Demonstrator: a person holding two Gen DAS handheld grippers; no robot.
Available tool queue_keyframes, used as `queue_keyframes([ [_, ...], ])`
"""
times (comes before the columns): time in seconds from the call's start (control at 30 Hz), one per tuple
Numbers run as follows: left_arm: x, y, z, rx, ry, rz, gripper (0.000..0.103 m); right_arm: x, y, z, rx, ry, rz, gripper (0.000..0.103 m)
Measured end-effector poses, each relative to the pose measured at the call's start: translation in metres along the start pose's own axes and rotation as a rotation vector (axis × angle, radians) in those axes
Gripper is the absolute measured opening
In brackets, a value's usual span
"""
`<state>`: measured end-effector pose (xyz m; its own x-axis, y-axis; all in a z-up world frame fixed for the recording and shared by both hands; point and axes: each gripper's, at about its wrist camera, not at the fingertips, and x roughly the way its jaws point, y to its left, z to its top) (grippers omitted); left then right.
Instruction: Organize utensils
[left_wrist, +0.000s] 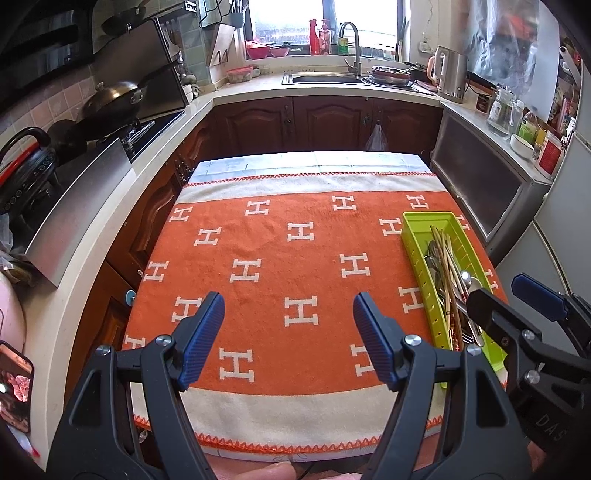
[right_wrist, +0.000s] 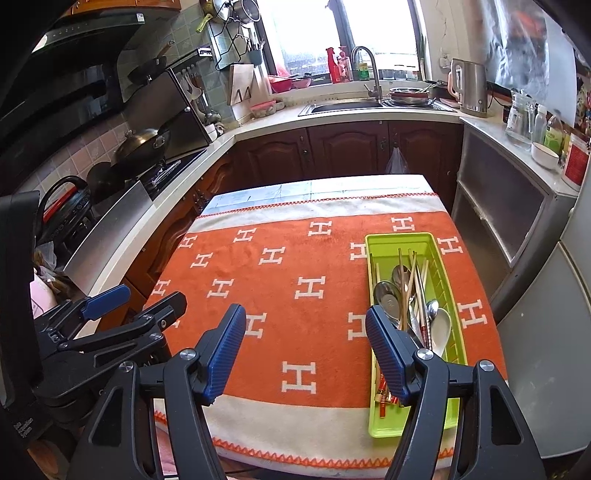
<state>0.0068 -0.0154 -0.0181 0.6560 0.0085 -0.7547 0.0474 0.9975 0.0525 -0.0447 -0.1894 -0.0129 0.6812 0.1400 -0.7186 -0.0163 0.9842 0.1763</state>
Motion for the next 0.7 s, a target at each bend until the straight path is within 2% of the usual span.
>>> queue_keyframes([
  [0.7,0.011,-0.004,-0.001,0.015,0.020,-0.019,0.070,0.017,-0.002,-0.005,0.017,0.033,0.006,0.068],
])
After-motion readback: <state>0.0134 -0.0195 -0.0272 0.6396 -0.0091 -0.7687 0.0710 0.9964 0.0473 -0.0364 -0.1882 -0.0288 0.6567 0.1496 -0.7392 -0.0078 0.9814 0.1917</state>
